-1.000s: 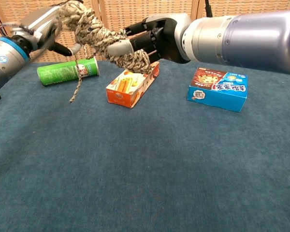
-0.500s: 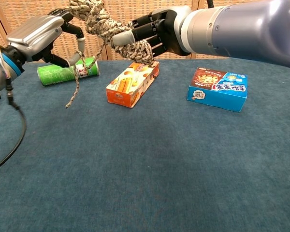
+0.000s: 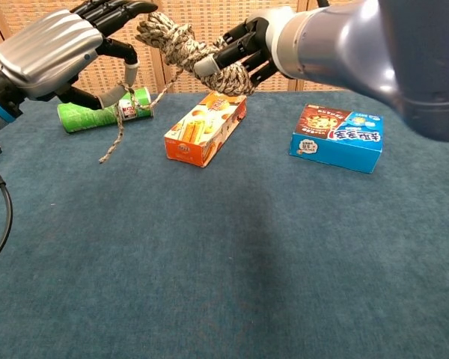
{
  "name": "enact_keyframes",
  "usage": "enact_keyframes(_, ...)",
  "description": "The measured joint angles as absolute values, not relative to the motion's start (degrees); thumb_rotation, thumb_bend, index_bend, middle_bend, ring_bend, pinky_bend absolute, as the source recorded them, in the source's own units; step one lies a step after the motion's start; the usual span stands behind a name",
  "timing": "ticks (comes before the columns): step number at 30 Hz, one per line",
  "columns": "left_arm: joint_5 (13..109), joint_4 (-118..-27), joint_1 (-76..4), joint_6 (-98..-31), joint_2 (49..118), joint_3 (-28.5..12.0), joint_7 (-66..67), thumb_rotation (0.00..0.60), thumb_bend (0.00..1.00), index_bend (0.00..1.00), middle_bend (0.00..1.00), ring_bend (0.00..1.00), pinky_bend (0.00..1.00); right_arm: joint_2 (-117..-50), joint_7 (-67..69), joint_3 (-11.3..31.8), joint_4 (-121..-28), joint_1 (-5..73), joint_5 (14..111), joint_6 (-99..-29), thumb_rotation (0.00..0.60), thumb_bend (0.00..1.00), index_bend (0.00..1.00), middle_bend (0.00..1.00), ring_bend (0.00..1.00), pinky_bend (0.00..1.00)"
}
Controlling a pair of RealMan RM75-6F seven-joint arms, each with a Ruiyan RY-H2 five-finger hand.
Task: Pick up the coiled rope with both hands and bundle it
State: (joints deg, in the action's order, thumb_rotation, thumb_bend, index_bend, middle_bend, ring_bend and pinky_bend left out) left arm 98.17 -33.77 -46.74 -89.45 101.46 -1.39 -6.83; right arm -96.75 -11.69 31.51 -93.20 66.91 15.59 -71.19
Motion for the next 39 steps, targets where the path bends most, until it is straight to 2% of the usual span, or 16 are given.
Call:
enact_keyframes(6, 100.57, -36.86, -48.49, -91.7, 99.49, -1.02, -2.22, 0.6, 0.61, 0.85, 0.0, 0.0, 0.0, -99.79, -18.18, 31.73, -90.14, 69.27, 15.56, -74.79, 0.6, 0.81, 0.7, 0.74, 0.62, 0.72)
enact_keyframes(11, 102.57, -41.72, -50.85, -92.7, 96.72, -1.54, 2.66, 0.6, 0.61, 0.85, 0.0, 0.0, 0.0, -101.78, -23.73, 29.98, -88.35, 70.42, 18.22, -76.36, 0.6, 0.81, 0.7, 0.74, 0.62, 0.72)
enact_keyframes(22, 106.62, -50.05, -55.2, -91.15, 88.37, -2.83, 14.4, 0.6, 0.61, 0.85, 0.0, 0.0, 0.0, -102.36, -30.11, 26.02, -87.48, 69.57, 24.77, -74.85, 0.6, 0.81, 0.7, 0.74, 0.62, 0.72)
enact_keyframes(35, 106.78, -47.55, -56.06, -88.3, 86.0, -3.05, 15.62, 0.6, 0.61, 0.85, 0.0, 0.0, 0.0, -99.33, -30.73, 24.85, -89.23, 66.8, 29.66, -70.6, 0.6, 0.81, 0.7, 0.74, 0.62, 0.72)
enact_keyframes(39, 106.12, -44.84, -56.15, -87.55, 86.19, -3.33, 15.38, 0.6, 0.61, 0.85, 0.0, 0.0, 0.0, -97.59, -29.85, 23.94, -89.8, 65.86, 31.86, -67.25, 0.6, 0.81, 0.7, 0.74, 0.62, 0.72)
